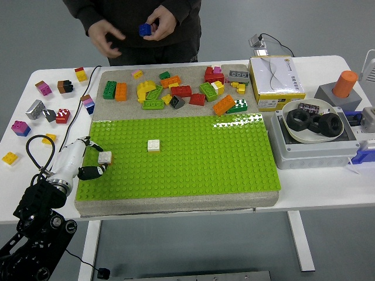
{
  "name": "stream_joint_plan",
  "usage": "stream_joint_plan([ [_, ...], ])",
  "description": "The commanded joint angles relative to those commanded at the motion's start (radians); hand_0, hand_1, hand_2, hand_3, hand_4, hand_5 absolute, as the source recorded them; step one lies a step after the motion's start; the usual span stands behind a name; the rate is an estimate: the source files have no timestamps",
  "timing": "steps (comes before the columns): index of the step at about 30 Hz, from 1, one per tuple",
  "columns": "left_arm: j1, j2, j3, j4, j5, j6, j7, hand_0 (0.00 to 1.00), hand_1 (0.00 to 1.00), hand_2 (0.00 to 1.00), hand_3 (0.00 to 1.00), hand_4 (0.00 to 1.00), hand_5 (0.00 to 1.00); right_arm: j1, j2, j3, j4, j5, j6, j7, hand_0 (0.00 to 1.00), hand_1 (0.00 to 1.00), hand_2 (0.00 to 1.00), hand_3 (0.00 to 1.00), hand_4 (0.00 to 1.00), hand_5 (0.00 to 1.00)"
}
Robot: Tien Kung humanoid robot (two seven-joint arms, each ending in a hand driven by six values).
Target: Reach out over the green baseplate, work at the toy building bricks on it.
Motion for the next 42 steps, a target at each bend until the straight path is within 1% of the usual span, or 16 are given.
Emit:
stream_joint_plan([
  [11,0.000,0.001,0.005,0.001,-0.004,-0.004,0.001,0.983,0.922,0.921,0.525,0.660,0.048,0.000,0.000,0.001,0.000,-0.002,0.000,-0.001,0.592,0.601,0.660,0.646,0.621,0.822],
  [12,0.000,0.001,0.005,0.000,-0.004,-0.004,0.001,0.984,0.922,0.922,0.528,0.644,0.026,0.000,0.000,0.001,0.000,-0.002,0.000,-0.001,0.592,0.601,0.660,0.645,0.621,0.821],
  [17,0.000,0.002,0.006,-0.004,-0.005,-0.003,-0.003,0.984,0.922,0.922,0.528,0.644,0.026,0.001,0.000,0.002,0.000,-0.003,0.000,-0.001,0.592,0.601,0.660,0.645,0.621,0.821],
  [18,0.000,0.002,0.006,-0.005,-0.005,-0.003,-0.004,0.981,0.921,0.922,0.564,0.595,0.002,0.001,0.000,0.002,0.000,-0.003,0.000,-0.001,0.592,0.602,0.660,0.646,0.621,0.822],
  [29,0.002,0.006,0.008,-0.009,-0.011,-0.009,-0.005,0.981,0.919,0.920,0.572,0.615,0.006,0.000,0.000,0.005,0.000,-0.007,-0.001,-0.002,0.592,0.602,0.659,0.646,0.621,0.822],
  [35,0.001,0.007,0.009,-0.009,-0.009,-0.003,-0.008,0.981,0.918,0.919,0.570,0.614,0.017,0.001,0.000,0.005,0.000,-0.008,-0.001,-0.002,0.592,0.600,0.659,0.646,0.620,0.821],
  [36,0.001,0.007,0.009,-0.009,-0.008,-0.003,-0.009,0.980,0.918,0.918,0.574,0.596,0.002,0.001,0.000,0.005,0.000,-0.007,-0.001,-0.002,0.592,0.601,0.658,0.646,0.620,0.820],
  [41,0.003,0.008,0.008,-0.013,-0.006,0.002,-0.013,0.980,0.918,0.918,0.574,0.596,0.002,0.000,0.001,0.004,0.000,-0.006,-0.001,-0.003,0.592,0.601,0.658,0.646,0.620,0.820],
  [42,0.004,0.008,0.008,-0.015,-0.006,0.003,-0.014,0.979,0.917,0.919,0.598,0.588,0.002,0.000,0.001,0.004,0.000,-0.005,-0.001,-0.002,0.592,0.603,0.659,0.645,0.620,0.820],
])
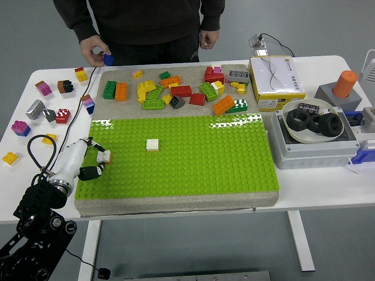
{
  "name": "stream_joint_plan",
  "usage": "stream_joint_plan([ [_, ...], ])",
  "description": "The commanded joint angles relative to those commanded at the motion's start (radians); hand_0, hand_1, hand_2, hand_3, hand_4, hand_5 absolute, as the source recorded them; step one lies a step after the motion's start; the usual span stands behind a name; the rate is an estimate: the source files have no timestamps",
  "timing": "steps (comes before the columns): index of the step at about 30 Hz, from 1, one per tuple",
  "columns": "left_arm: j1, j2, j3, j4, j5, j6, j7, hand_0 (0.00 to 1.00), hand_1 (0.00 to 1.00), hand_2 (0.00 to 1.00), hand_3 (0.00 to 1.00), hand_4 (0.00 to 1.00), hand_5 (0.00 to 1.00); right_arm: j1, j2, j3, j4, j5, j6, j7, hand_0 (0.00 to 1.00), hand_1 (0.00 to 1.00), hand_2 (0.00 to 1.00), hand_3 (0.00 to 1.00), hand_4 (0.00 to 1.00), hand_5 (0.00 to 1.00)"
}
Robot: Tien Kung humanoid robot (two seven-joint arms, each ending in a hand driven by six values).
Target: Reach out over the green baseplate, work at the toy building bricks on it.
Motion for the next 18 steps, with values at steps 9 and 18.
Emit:
stream_joint_plan([
  [9,0.001,0.001,0.003,-0.001,-0.001,-0.003,0.000,0.979,0.914,0.919,0.592,0.584,0.002,0.000,0.000,0.000,0.000,-0.001,0.000,0.000,0.592,0.601,0.659,0.645,0.621,0.822],
  [18,0.001,0.006,0.006,-0.009,-0.001,-0.008,0.001,0.978,0.915,0.920,0.598,0.569,0.002,0.000,0.000,0.000,0.000,0.000,0.000,0.000,0.592,0.598,0.658,0.645,0.620,0.820],
])
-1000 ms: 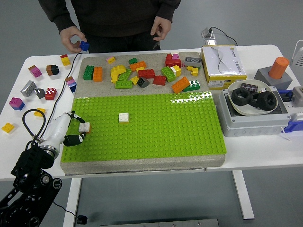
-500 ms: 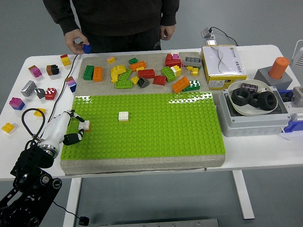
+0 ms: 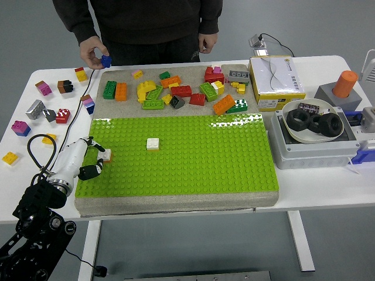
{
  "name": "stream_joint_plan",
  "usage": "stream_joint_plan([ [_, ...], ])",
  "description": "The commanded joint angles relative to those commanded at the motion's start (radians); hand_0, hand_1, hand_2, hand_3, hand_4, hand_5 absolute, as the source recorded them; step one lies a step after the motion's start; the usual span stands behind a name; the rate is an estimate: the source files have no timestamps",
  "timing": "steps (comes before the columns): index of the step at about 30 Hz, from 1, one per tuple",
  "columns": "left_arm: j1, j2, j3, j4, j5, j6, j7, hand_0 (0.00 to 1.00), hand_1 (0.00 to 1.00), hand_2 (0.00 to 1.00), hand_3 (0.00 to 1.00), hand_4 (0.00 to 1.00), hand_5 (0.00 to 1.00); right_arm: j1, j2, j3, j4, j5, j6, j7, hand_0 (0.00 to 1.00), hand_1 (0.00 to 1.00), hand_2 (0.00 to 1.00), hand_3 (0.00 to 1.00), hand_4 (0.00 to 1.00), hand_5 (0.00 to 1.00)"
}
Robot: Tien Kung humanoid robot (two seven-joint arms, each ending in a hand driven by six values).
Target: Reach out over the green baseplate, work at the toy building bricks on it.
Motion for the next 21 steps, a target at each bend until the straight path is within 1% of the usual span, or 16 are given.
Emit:
stream_joint_plan([
  [5,0.001,0.004,0.002,-0.008,0.000,-0.007,0.004,0.978,0.915,0.920,0.598,0.569,0.002,0.000,0.000,0.001,0.000,-0.001,0.000,0.000,0.592,0.598,0.658,0.645,0.620,0.820],
  [6,0.001,0.005,0.003,-0.010,0.001,-0.008,0.005,0.978,0.914,0.920,0.610,0.574,0.002,0.000,-0.001,0.001,0.000,-0.001,0.000,0.000,0.592,0.600,0.658,0.645,0.622,0.823],
  [11,0.002,0.015,0.005,-0.029,0.001,-0.015,0.009,0.978,0.914,0.920,0.610,0.574,0.002,0.000,-0.002,0.001,0.000,-0.001,0.000,0.000,0.592,0.600,0.658,0.645,0.622,0.823],
  [12,0.001,0.017,0.006,-0.030,0.000,-0.017,0.010,0.979,0.914,0.921,0.623,0.582,0.002,0.000,-0.002,0.001,0.000,-0.002,0.000,0.000,0.592,0.601,0.657,0.645,0.621,0.823],
  [17,-0.010,0.034,0.018,-0.026,-0.008,-0.035,0.017,0.979,0.914,0.921,0.623,0.582,0.002,0.001,-0.003,0.002,0.000,-0.003,0.000,0.000,0.592,0.601,0.657,0.645,0.621,0.823],
  [19,-0.016,0.040,0.024,-0.023,-0.010,-0.044,0.021,0.979,0.915,0.927,0.642,0.599,0.002,0.002,-0.003,0.002,0.000,-0.002,0.000,0.000,0.592,0.601,0.657,0.645,0.621,0.822],
  [21,-0.025,0.051,0.033,-0.022,-0.016,-0.057,0.025,0.979,0.915,0.927,0.642,0.599,0.002,0.002,-0.004,0.001,0.000,-0.002,0.000,0.000,0.592,0.601,0.657,0.645,0.621,0.822],
])
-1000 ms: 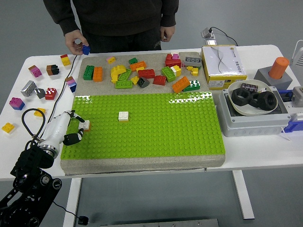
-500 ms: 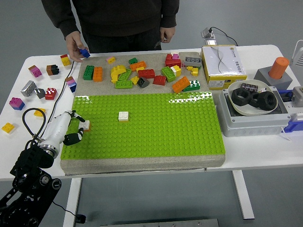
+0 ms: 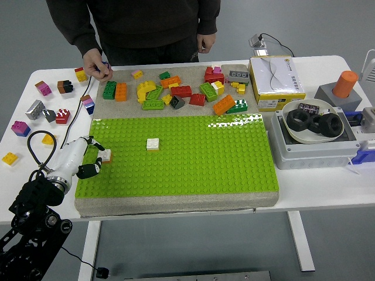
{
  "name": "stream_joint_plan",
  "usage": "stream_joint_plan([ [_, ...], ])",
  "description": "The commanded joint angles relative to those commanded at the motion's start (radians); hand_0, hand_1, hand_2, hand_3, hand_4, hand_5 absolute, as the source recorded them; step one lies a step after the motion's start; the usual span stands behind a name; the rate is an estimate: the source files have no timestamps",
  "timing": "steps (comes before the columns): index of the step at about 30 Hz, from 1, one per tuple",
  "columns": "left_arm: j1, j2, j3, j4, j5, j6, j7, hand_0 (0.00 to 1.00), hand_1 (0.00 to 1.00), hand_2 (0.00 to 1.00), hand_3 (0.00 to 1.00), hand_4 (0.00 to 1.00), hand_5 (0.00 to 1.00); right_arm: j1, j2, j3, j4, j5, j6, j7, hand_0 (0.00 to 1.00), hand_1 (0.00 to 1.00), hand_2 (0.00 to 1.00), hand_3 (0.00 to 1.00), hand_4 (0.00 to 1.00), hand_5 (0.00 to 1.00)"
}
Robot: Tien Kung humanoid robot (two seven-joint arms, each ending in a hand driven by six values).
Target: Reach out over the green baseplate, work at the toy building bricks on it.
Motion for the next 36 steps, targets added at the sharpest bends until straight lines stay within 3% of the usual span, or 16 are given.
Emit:
stream_joint_plan([
  [2,-0.011,0.015,0.010,-0.003,-0.009,-0.018,0.007,0.979,0.915,0.927,0.642,0.599,0.002,0.001,-0.001,0.000,0.000,0.000,0.000,0.000,0.592,0.601,0.657,0.645,0.621,0.822],
  [3,-0.015,0.022,0.014,-0.004,-0.014,-0.025,0.009,0.988,0.930,0.950,0.753,0.728,0.002,0.001,-0.001,-0.001,0.000,0.001,0.000,0.000,0.592,0.601,0.657,0.644,0.621,0.820],
  [7,-0.038,0.062,0.031,-0.014,-0.040,-0.062,0.027,0.988,0.930,0.950,0.753,0.728,0.002,0.002,-0.003,-0.002,0.000,0.003,-0.001,0.000,0.592,0.601,0.657,0.644,0.621,0.820],
  [9,-0.046,0.075,0.037,-0.016,-0.049,-0.073,0.032,0.989,0.933,0.954,0.775,0.776,0.021,0.002,-0.004,-0.003,0.000,0.004,-0.001,0.000,0.592,0.600,0.652,0.644,0.620,0.822],
  [14,-0.066,0.094,0.052,-0.011,-0.067,-0.096,0.047,0.989,0.933,0.954,0.775,0.776,0.021,0.005,-0.005,-0.002,0.000,0.003,-0.001,0.000,0.592,0.600,0.652,0.644,0.620,0.822],
  [20,-0.085,0.097,0.071,0.004,-0.083,-0.109,0.052,0.988,0.931,0.947,0.769,0.786,0.037,0.007,-0.006,-0.001,0.000,0.001,-0.001,-0.001,0.592,0.601,0.651,0.644,0.620,0.821],
  [21,-0.089,0.096,0.074,0.008,-0.087,-0.111,0.052,0.989,0.926,0.935,0.687,0.710,0.012,0.008,-0.006,-0.001,0.000,0.001,-0.001,0.000,0.592,0.601,0.650,0.644,0.620,0.820],
  [26,-0.101,0.091,0.081,0.018,-0.095,-0.110,0.044,0.989,0.926,0.935,0.687,0.710,0.012,0.009,-0.007,-0.001,0.000,0.001,-0.001,0.000,0.592,0.601,0.650,0.644,0.620,0.820],
  [27,-0.105,0.089,0.081,0.020,-0.096,-0.110,0.042,0.989,0.919,0.919,0.575,0.624,0.002,0.009,-0.007,-0.001,0.000,0.001,-0.001,0.000,0.592,0.601,0.650,0.644,0.620,0.820],
  [36,-0.130,0.078,0.086,0.049,-0.120,-0.127,0.041,0.993,0.915,0.903,0.545,0.645,0.029,0.013,-0.009,0.001,0.000,-0.002,-0.002,0.002,0.592,0.601,0.650,0.644,0.620,0.820],
])
